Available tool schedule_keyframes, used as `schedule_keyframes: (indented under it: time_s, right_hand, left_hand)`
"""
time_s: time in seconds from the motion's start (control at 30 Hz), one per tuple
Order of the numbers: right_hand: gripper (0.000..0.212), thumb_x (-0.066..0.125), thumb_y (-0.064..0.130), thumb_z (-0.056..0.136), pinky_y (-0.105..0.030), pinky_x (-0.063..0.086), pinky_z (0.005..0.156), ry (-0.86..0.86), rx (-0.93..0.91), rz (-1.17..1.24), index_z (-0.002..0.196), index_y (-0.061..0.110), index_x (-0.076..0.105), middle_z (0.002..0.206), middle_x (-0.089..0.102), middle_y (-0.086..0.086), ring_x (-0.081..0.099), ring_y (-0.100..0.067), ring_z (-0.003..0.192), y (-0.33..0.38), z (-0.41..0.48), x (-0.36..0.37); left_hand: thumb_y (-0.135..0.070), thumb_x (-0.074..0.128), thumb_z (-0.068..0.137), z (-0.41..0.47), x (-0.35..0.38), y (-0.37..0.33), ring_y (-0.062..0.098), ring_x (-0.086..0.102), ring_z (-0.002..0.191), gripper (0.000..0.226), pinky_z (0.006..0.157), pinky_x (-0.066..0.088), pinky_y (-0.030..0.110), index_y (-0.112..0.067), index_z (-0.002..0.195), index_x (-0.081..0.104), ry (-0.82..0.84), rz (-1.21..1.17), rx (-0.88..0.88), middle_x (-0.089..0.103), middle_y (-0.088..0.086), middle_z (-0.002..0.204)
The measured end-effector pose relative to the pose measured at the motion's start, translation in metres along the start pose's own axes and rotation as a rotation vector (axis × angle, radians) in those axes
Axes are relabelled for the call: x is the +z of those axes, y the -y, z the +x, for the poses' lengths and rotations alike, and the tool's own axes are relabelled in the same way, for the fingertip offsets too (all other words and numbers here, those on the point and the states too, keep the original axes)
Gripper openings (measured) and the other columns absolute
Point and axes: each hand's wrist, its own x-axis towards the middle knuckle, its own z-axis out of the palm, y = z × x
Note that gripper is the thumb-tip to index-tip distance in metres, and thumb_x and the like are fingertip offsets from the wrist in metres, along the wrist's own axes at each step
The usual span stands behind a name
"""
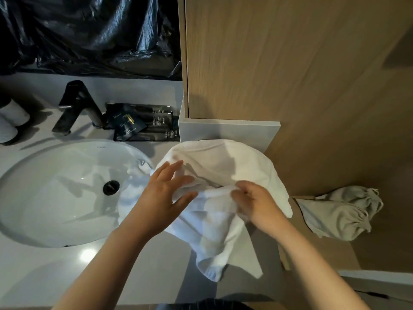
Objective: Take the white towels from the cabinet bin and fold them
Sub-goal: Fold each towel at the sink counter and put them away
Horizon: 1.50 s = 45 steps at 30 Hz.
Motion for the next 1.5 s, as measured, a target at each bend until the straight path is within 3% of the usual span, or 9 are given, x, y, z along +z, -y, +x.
schedule_keyframes:
  time_s: [0.13,0.27,0.4,0.63,0.8,0.93,1.03,1.27,1.5]
  right_hand:
    - [0.035,0.049,0.022,0.096,-0.037,0.042,0.067,-0.235,-0.082,0.314,0.095,-0.013,0.053,0.091,0.051,-0.031,0.053,-0.030,0.078,0.016,-0.011,-0.019]
    - [0.018,0.048,0.031,0.076,-0.023,0.036,0.056,-0.282,-0.138,0.528,0.060,0.024,0.052,0.062,0.047,0.007,0.044,-0.010,0.061,0.038,-0.016,-0.036]
    - [0.034,0.041,0.010,0.082,-0.016,0.032,0.044,-0.244,-0.212,0.606,0.052,0.025,0.045,0.052,0.040,0.010,0.036,-0.005,0.047,0.050,-0.025,-0.052]
    - [0.033,0.057,0.020,0.092,-0.023,0.025,0.049,-0.215,-0.076,-0.084,0.064,0.011,0.043,0.055,0.035,0.008,0.031,-0.006,0.050,0.000,-0.005,-0.053]
    - [0.012,0.060,0.035,0.093,-0.017,0.029,0.051,-0.178,0.052,-0.153,0.087,0.025,0.061,0.064,0.047,0.007,0.043,-0.006,0.056,-0.017,-0.011,-0.051]
    - [0.066,0.054,0.071,0.083,-0.026,0.041,0.084,0.078,0.277,-0.260,0.135,0.031,0.052,0.128,0.057,0.008,0.054,-0.017,0.120,-0.019,-0.016,-0.038]
    - [0.090,0.048,0.083,0.071,-0.037,0.045,0.095,0.213,0.200,-0.438,0.142,0.028,0.045,0.139,0.054,0.002,0.052,-0.022,0.124,-0.026,-0.004,-0.003]
    - [0.025,0.067,0.037,0.087,-0.022,0.034,0.059,0.190,0.034,-0.339,0.075,0.022,0.050,0.076,0.054,0.008,0.055,-0.015,0.076,-0.037,0.009,0.026]
    - [0.025,0.061,0.045,0.081,-0.028,0.040,0.069,0.071,-0.335,-0.276,0.077,0.021,0.056,0.077,0.050,0.010,0.050,-0.008,0.074,0.016,-0.012,-0.015]
  left_hand:
    - [-0.030,0.068,0.088,0.010,-0.001,0.002,0.031,0.050,0.126,0.036,0.101,0.044,0.036,-0.023,0.123,0.065,-0.029,-0.037,0.029,0.043,0.004,0.147]
    - [0.001,0.066,0.086,0.025,-0.003,0.010,0.033,0.058,0.117,0.034,0.093,0.041,0.028,-0.016,0.116,0.071,-0.030,0.035,0.038,0.051,0.011,0.141]
    - [0.000,0.068,0.084,0.032,-0.012,0.009,0.035,0.062,0.110,0.034,0.092,0.045,0.033,-0.017,0.113,0.072,-0.019,0.055,0.025,0.054,0.012,0.138]
    - [-0.041,0.065,0.083,0.002,-0.006,-0.050,0.000,0.059,0.099,0.032,0.088,0.048,0.021,-0.025,0.111,0.068,-0.022,-0.180,0.131,0.066,-0.014,0.107]
    - [-0.041,0.068,0.085,0.000,0.022,-0.029,0.010,0.054,0.113,0.048,0.097,0.044,0.026,-0.027,0.130,0.057,0.157,-0.072,-0.043,0.056,-0.015,0.125]
    - [-0.042,0.059,0.092,0.004,0.034,-0.013,0.015,0.039,0.131,0.041,0.110,0.034,0.032,-0.033,0.132,0.056,0.221,-0.045,-0.055,0.045,-0.009,0.141]
    - [-0.036,0.061,0.092,0.007,0.035,-0.006,0.017,0.047,0.125,0.037,0.106,0.039,0.029,-0.025,0.127,0.062,0.115,-0.012,0.001,0.054,-0.005,0.133]
    - [-0.041,0.049,0.095,0.002,0.029,0.000,0.009,0.035,0.134,0.042,0.106,0.029,0.020,-0.031,0.136,0.053,0.192,-0.038,0.006,0.043,-0.007,0.144]
    - [-0.073,0.024,0.089,0.013,-0.022,-0.013,-0.002,0.009,0.145,0.063,0.115,0.014,0.028,-0.046,0.144,0.035,0.142,-0.264,-0.045,0.016,-0.022,0.157]
